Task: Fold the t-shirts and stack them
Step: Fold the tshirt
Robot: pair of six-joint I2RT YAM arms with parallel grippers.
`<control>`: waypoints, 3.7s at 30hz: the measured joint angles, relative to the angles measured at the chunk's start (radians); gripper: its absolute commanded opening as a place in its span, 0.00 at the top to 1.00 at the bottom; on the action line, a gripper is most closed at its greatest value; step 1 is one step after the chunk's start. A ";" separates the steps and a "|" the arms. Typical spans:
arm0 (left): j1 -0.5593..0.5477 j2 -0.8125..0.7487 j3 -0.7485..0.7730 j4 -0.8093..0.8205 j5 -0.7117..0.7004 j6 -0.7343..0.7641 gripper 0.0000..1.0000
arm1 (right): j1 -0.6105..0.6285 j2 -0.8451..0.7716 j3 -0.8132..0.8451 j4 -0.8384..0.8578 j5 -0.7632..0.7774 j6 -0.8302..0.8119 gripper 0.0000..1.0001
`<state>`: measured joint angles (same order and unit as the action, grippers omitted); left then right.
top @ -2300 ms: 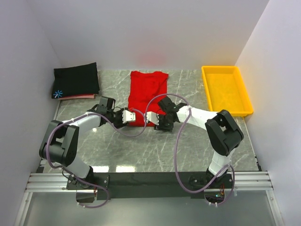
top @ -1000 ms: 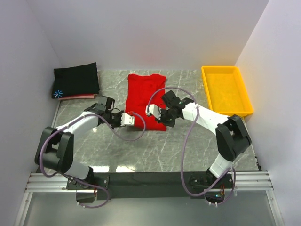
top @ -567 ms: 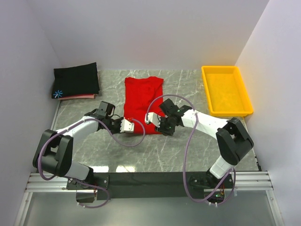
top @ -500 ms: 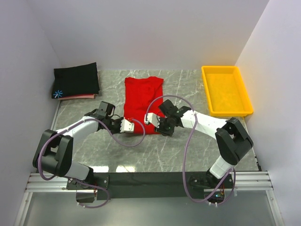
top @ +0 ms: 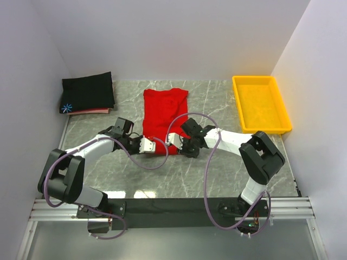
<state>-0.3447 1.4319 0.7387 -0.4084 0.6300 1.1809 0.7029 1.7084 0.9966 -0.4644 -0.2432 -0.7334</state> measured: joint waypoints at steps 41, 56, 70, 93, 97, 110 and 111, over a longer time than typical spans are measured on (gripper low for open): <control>-0.017 -0.425 0.046 -0.515 0.156 -0.027 1.00 | 0.120 -0.509 -0.035 -0.348 -0.168 0.146 1.00; 0.159 0.101 0.614 -0.583 0.243 -0.027 0.99 | -0.185 -0.199 0.388 -0.444 -0.213 -0.002 1.00; 0.182 0.683 1.130 -0.383 0.196 -0.238 0.99 | -0.354 0.471 1.057 -0.536 -0.226 -0.103 1.00; 0.112 0.894 1.146 -0.181 -0.028 -0.496 0.91 | -0.347 0.731 1.196 -0.496 0.023 -0.036 1.00; 0.127 0.804 1.021 -0.212 -0.021 -0.526 0.95 | -0.335 0.728 1.158 -0.436 0.048 -0.037 1.00; 0.134 0.677 0.946 -0.216 0.019 -0.679 0.99 | -0.314 0.650 1.024 -0.333 0.081 -0.029 1.00; 0.135 0.690 0.966 -0.210 0.017 -0.687 0.98 | -0.314 0.642 1.015 -0.327 0.086 -0.026 1.00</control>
<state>-0.2096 2.1223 1.7050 -0.6186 0.6468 0.4938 0.3889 2.3505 2.0117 -0.7910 -0.1570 -0.7593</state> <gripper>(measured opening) 0.049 0.004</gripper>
